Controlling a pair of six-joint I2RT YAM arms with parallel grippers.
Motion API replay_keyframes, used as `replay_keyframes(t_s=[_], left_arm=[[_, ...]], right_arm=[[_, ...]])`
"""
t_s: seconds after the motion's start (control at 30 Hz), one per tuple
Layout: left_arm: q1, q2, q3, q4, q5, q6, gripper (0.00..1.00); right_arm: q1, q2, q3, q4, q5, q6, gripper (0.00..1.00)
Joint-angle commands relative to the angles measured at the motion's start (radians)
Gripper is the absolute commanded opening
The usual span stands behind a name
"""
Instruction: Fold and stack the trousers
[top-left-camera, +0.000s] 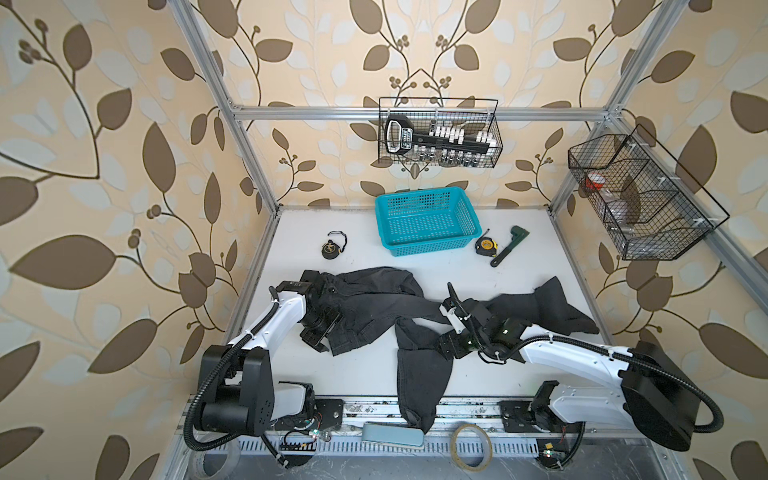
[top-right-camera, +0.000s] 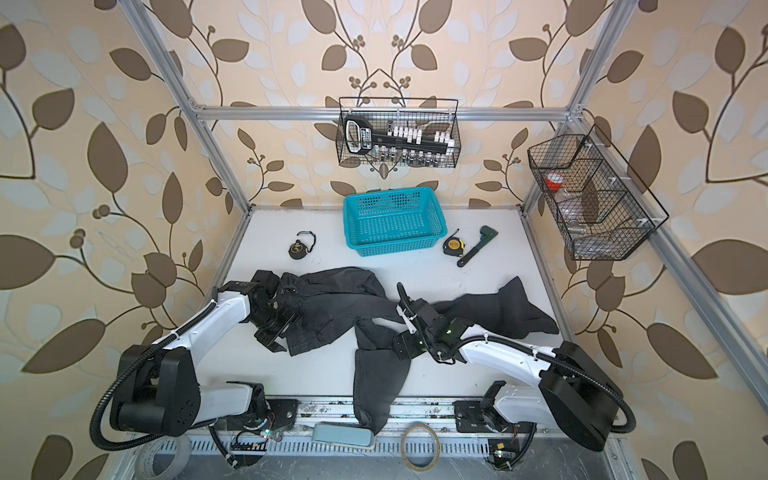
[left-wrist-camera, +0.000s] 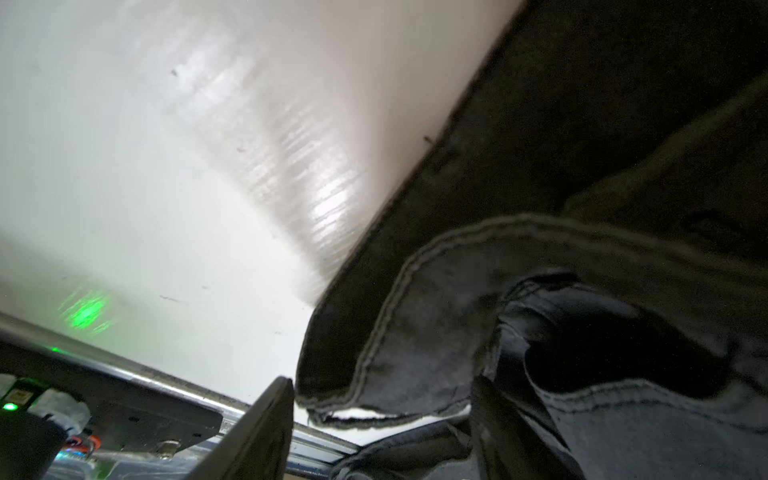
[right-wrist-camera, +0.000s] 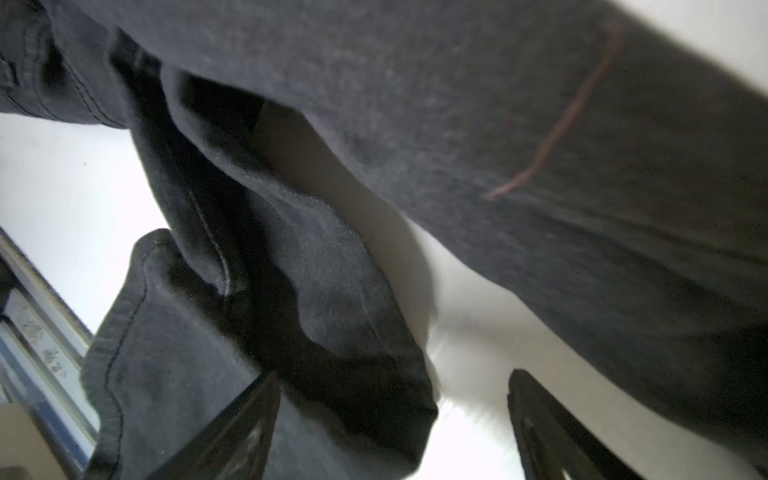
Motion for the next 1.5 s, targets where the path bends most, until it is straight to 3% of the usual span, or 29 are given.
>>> replay_keyframes(t_s=[0.0, 0.13, 0.3, 0.47, 0.7, 0.77, 0.87, 1.1, 1.37, 1.47], left_arm=[[-0.008, 0.023, -0.006, 0.047, -0.044, -0.022, 0.70], [-0.008, 0.061, 0.017, 0.090, -0.088, -0.052, 0.71], [-0.008, 0.100, 0.033, 0.134, -0.129, -0.083, 0.67], [-0.008, 0.128, 0.039, 0.178, -0.096, -0.093, 0.46], [-0.008, 0.077, 0.150, 0.099, -0.065, -0.033, 0.09], [-0.007, 0.062, 0.201, 0.073, -0.049, -0.006, 0.00], [-0.007, 0.044, 0.287, 0.089, 0.013, 0.032, 0.00], [-0.006, 0.073, 0.586, 0.026, 0.103, 0.189, 0.00], [0.002, 0.123, 0.873, -0.019, 0.175, 0.271, 0.00], [0.003, 0.129, 0.940, -0.020, 0.251, 0.264, 0.00]], right_arm=[[0.035, 0.046, -0.018, 0.060, 0.010, -0.022, 0.86], [0.064, 0.095, -0.023, 0.097, 0.024, -0.015, 0.81], [0.077, 0.141, -0.027, 0.126, 0.024, -0.011, 0.53], [0.077, 0.134, -0.017, 0.113, 0.028, -0.015, 0.28], [0.014, 0.055, 0.044, 0.018, 0.063, -0.017, 0.07], [-0.029, 0.012, 0.072, -0.045, 0.088, -0.025, 0.06], [-0.122, -0.039, 0.116, -0.160, 0.131, -0.035, 0.02], [-0.388, -0.103, 0.220, -0.394, 0.249, -0.096, 0.03], [-0.587, -0.112, 0.322, -0.441, 0.454, -0.166, 0.05], [-0.616, -0.108, 0.338, -0.428, 0.607, -0.245, 0.07]])
